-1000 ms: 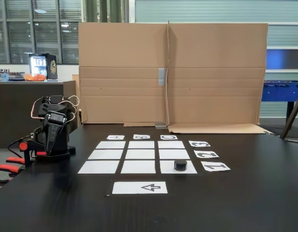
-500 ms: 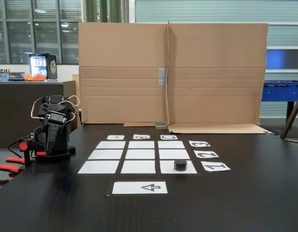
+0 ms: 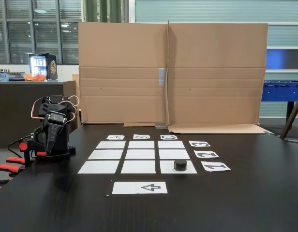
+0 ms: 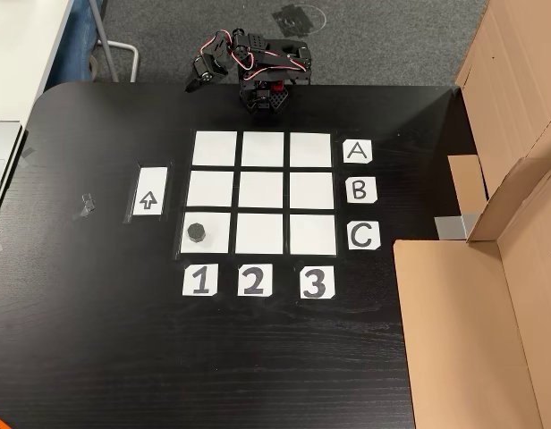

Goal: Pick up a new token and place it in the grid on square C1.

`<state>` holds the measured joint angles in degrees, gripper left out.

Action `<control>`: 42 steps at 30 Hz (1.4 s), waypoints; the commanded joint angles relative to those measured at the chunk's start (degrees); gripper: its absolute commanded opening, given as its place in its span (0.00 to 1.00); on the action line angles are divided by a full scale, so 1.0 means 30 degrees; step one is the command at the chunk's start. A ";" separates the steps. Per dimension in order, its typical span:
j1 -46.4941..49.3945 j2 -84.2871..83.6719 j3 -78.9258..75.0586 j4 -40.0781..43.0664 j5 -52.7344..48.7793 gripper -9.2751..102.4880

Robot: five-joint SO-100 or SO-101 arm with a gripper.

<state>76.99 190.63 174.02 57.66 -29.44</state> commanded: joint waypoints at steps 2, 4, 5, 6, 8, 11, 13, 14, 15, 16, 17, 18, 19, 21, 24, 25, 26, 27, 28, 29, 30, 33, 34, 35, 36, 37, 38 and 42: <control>0.0029 0.0029 -0.0293 0.0059 0.0176 0.08; -0.0117 0.0029 -0.0293 0.0059 0.0176 0.08; -0.0293 0.0029 -0.0234 0.0059 0.0117 0.08; -0.0381 0.0029 -0.0234 0.0088 0.0117 0.08; -0.0352 0.0029 -0.0234 0.0088 0.0117 0.08; -0.0264 0.0029 -0.0234 0.0088 0.0176 0.08; -0.0293 0.0029 -0.0234 0.0088 0.0176 0.08; -0.0205 0.0029 -0.0234 0.0088 0.0176 0.08; -0.0146 0.0029 -0.0234 0.0088 0.0176 0.08; -0.0117 0.0029 -0.0234 0.0088 0.0176 0.08; -0.0088 0.0029 -0.0234 0.0117 0.0176 0.08; -0.0088 0.0029 -0.0234 0.0117 0.0176 0.08; -0.0088 0.0029 -0.0234 0.0117 0.0176 0.08; -0.0117 0.0029 -0.0234 0.0117 0.0176 0.08; -0.0176 0.0029 -0.0234 0.0117 0.0117 0.08; -0.0176 0.0029 -0.0234 0.0117 0.0117 0.08; -0.0176 0.0029 -0.0234 0.0117 0.0146 0.08; -0.0146 0.0029 -0.0234 0.0117 0.0176 0.08; -0.0117 0.0029 -0.0234 0.0117 0.0176 0.08; -0.0117 0.0029 -0.0234 0.0117 0.0176 0.08; -0.0088 0.0029 -0.0234 0.0117 0.0176 0.08; -0.0059 0.0029 -0.0234 0.0117 0.0205 0.08; -0.0059 0.0029 -0.0234 0.0117 0.0205 0.08; -0.0059 0.0029 -0.0234 0.0117 0.0205 0.08; -0.0059 0.0029 -0.0234 0.0117 0.0205 0.08; -0.0059 0.0029 -0.0234 0.0117 0.0205 0.08; -0.0059 0.0029 -0.0234 0.0117 0.0205 0.08; -0.0059 0.0029 -0.0293 0.0117 0.0615 0.08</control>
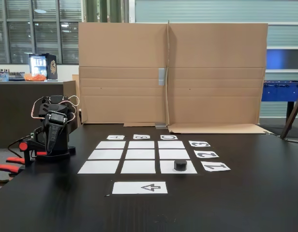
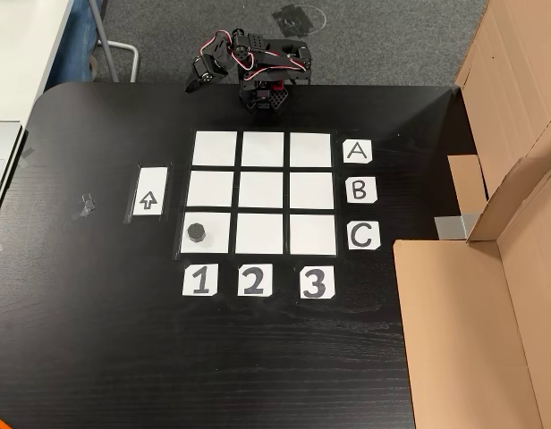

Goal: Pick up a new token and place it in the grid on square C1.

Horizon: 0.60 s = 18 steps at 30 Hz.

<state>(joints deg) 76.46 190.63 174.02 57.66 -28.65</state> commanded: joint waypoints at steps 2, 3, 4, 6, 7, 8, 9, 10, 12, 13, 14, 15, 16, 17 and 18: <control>0.0234 0.0029 -0.0352 0.0088 0.1113 0.08; 0.0264 0.0029 -0.0381 0.0088 0.1377 0.08; 0.0293 0.0029 -0.0381 -0.0029 0.1816 0.08; 0.0322 0.0029 -0.0410 -0.0088 0.2285 0.08; 0.0322 0.0029 -0.0439 -0.0088 0.2432 0.08; 0.0322 0.0029 -0.0439 -0.0088 0.2607 0.08; 0.0322 0.0029 -0.0469 -0.0088 0.2783 0.08; 0.0322 0.0029 -0.0469 -0.0059 0.2871 0.08; 0.0264 0.0029 -0.0469 -0.0059 0.3018 0.08; 0.0264 0.0029 -0.0469 -0.0088 0.3105 0.08; 0.0234 0.0029 -0.0469 -0.0117 0.3193 0.08; 0.0176 0.0029 -0.0469 -0.0146 0.3340 0.08; 0.0088 0.0029 -0.0469 -0.0176 0.3428 0.08; 0.0000 0.0029 -0.0469 -0.0176 0.3428 0.08; -0.0059 0.0029 -0.0469 -0.0205 0.3428 0.08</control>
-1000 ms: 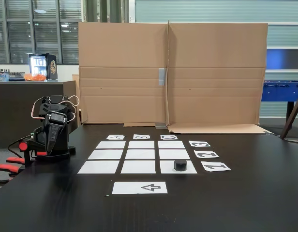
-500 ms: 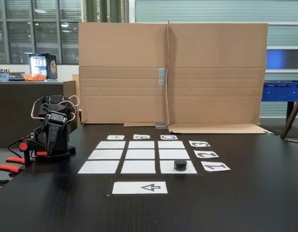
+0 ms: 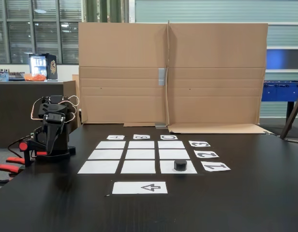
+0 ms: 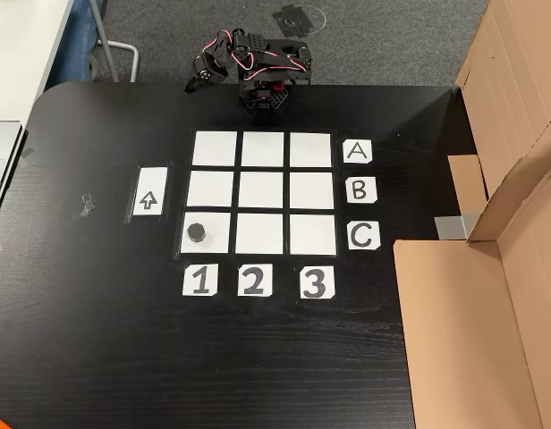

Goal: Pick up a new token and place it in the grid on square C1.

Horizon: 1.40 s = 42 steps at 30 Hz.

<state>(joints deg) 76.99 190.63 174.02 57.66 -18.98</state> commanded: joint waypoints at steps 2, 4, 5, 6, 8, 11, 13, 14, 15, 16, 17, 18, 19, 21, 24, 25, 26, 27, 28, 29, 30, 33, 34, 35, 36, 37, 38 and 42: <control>-0.0322 0.0029 -0.0469 -0.0205 0.0205 0.08; -0.0293 0.0029 -0.0469 -0.0205 0.0234 0.08; -0.0205 0.0029 -0.0469 -0.0176 0.0352 0.08; -0.0176 0.0029 -0.0498 -0.0059 0.0498 0.08; -0.0146 0.0029 -0.0586 0.0088 0.0820 0.08; -0.0117 0.0029 -0.0615 0.0117 0.1143 0.08; -0.0059 0.0029 -0.0615 0.0117 0.1172 0.08; -0.0059 0.0029 -0.0615 0.0117 0.1201 0.08; -0.0059 0.0029 -0.0615 0.0117 0.1201 0.08; -0.0059 0.0029 -0.0615 0.0117 0.1201 0.08; -0.0059 0.0029 -0.0615 0.0117 0.1201 0.08; -0.0059 0.0029 -0.0615 0.0117 0.1201 0.08; -0.0059 0.0029 -0.0615 0.0117 0.1201 0.08; -0.0059 0.0029 -0.0615 0.0117 0.1201 0.08; -0.0059 0.0029 -0.0615 0.0117 0.1201 0.08; -0.0059 0.0029 -0.0615 0.0117 0.1201 0.08; -0.0059 0.0029 -0.0615 0.0117 0.1201 0.08; -0.0059 0.0029 -0.0615 0.0117 0.1201 0.08; -0.0059 0.0029 -0.0615 0.0117 0.1201 0.08; -0.0059 0.0029 -0.0615 0.0117 0.1201 0.08; -0.0059 0.0029 -0.0615 0.0117 0.1201 0.08; -0.0059 0.0029 -0.0615 0.0117 0.1201 0.08; -0.0059 0.0029 -0.0615 0.0117 0.1201 0.08; -0.0059 0.0029 -0.0615 0.0117 0.1201 0.08; -0.0059 0.0029 -0.0615 0.0117 0.1201 0.08; -0.0059 0.0029 -0.0615 0.0117 0.1201 0.08; -0.0059 0.0029 -0.0615 0.0117 0.1201 0.08; -0.0059 0.0029 -0.0615 0.0117 0.1201 0.08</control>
